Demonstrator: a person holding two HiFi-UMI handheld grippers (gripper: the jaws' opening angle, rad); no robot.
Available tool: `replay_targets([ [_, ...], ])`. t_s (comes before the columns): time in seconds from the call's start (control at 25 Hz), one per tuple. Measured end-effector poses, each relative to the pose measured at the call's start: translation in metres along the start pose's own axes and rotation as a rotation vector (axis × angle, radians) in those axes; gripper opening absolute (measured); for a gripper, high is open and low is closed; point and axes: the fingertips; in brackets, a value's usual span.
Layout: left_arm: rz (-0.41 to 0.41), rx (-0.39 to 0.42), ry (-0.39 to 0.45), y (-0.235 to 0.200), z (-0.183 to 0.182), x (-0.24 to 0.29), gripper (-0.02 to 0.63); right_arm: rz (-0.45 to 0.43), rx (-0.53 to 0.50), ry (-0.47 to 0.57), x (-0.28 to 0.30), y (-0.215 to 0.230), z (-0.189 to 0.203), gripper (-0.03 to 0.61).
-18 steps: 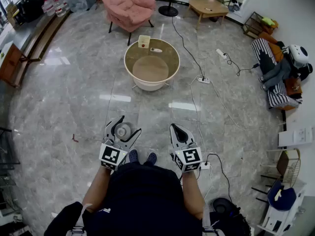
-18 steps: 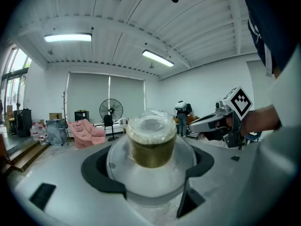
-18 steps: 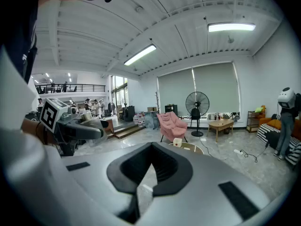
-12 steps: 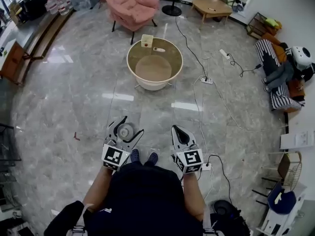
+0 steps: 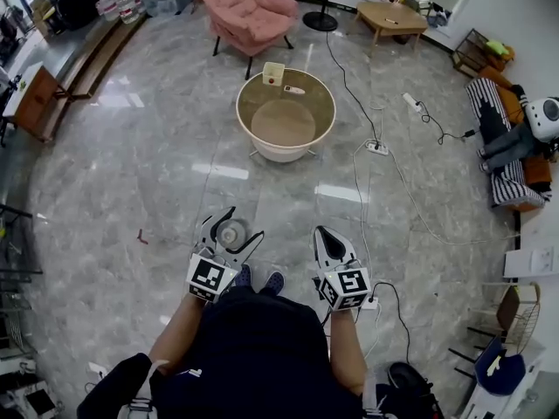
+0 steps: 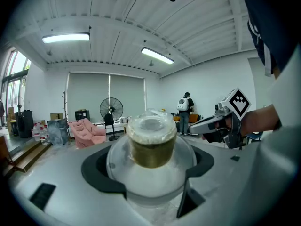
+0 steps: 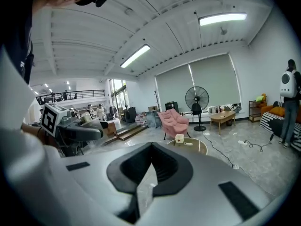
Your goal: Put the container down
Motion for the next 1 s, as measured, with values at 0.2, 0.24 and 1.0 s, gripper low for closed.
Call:
replay_targets([
  [0.2, -0.023, 0.026, 0.008, 0.008, -0.008, 0.005, 0.336, -0.034, 0.019, -0.008, -0.003, 0.009, 0.005, 0.028],
  [0.24, -0.025, 0.018, 0.009, 0.011, -0.009, 0.005, 0.336, -0.034, 0.028, -0.009, -0.003, 0.011, 0.007, 0.028],
  [1.0, -0.063, -0.024, -0.016, -0.021, -0.001, 0.020, 0.336, 0.077, -0.073, -0.013, 0.017, 0.034, 0.000, 0.028],
])
Point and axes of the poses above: the fingertips, and each gripper's own axes: x forward along the fingers, y to its right, z out of its underside, and after that the axes turned 8 degrees about z, right-handed
